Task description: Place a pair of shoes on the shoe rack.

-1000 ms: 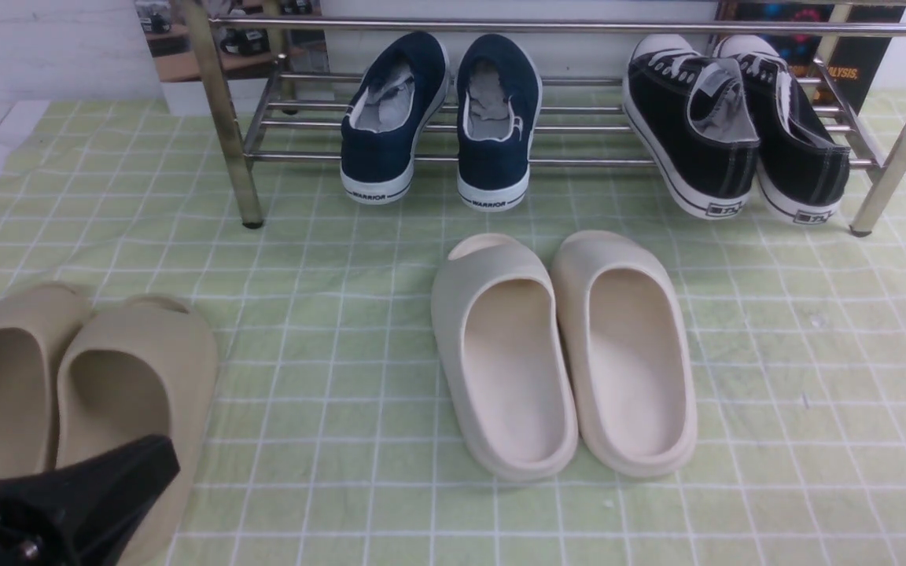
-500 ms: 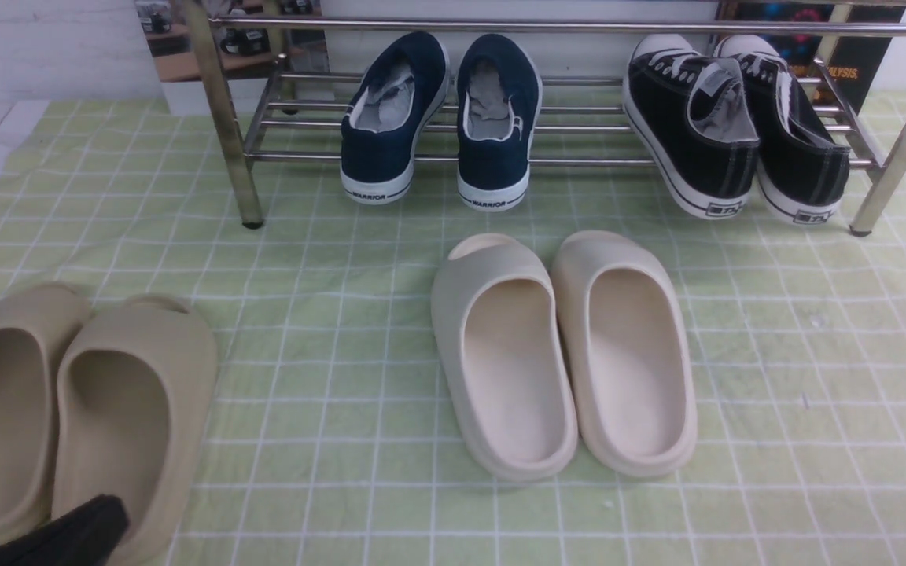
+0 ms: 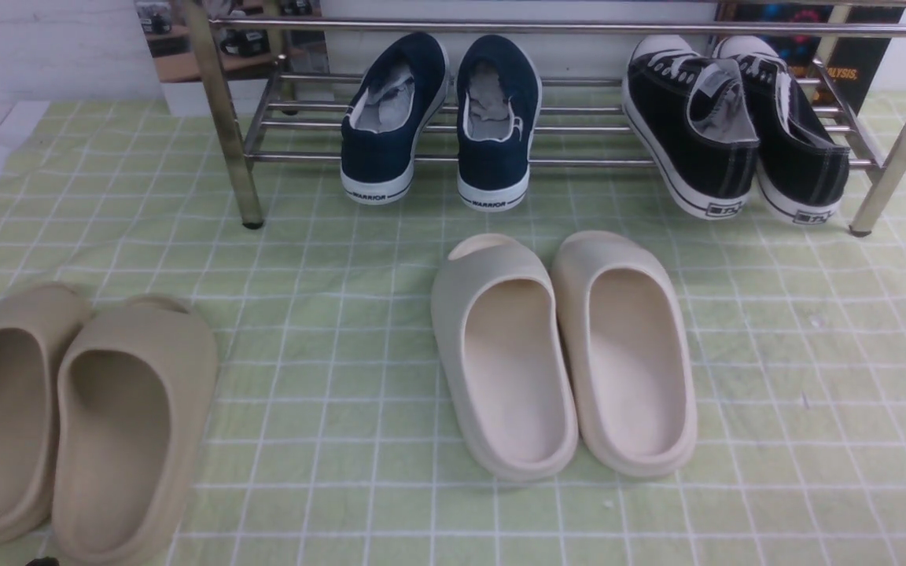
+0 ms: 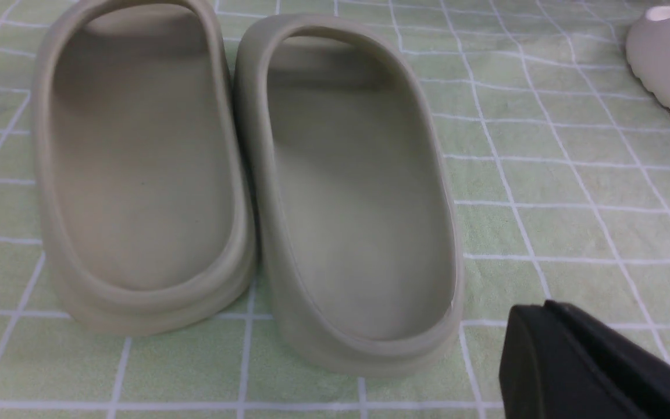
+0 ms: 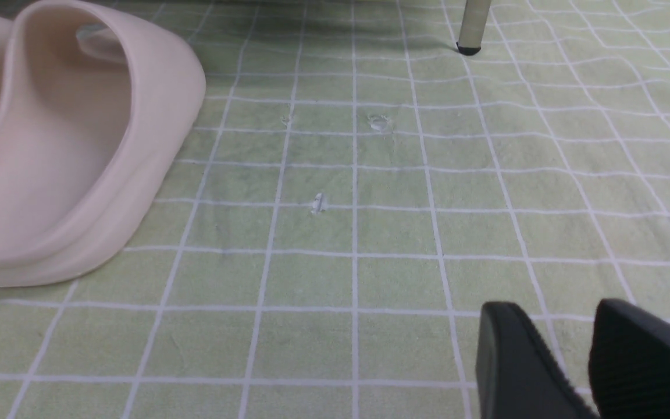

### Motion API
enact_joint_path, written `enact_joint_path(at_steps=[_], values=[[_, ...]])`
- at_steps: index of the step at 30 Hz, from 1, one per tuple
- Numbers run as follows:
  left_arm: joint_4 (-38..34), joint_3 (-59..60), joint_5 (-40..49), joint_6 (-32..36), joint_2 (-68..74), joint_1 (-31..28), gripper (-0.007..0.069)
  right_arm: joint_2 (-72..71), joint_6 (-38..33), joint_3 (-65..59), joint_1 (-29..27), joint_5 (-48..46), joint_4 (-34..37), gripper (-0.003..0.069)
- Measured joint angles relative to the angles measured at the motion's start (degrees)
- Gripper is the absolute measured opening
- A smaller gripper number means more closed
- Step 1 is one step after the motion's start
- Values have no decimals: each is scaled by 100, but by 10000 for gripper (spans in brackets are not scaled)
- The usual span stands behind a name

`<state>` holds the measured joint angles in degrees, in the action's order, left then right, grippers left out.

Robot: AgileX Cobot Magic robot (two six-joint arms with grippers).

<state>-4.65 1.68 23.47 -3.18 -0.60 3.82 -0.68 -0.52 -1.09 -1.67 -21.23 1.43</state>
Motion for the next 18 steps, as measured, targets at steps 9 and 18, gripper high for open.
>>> enact_joint_path(at_steps=[9, 18], values=[[0, 5, -146, 0, 0, 0, -13, 0, 0, 0, 0, 0, 0, 239], [0, 5, -146, 0, 0, 0, -13, 0, 0, 0, 0, 0, 0, 239]])
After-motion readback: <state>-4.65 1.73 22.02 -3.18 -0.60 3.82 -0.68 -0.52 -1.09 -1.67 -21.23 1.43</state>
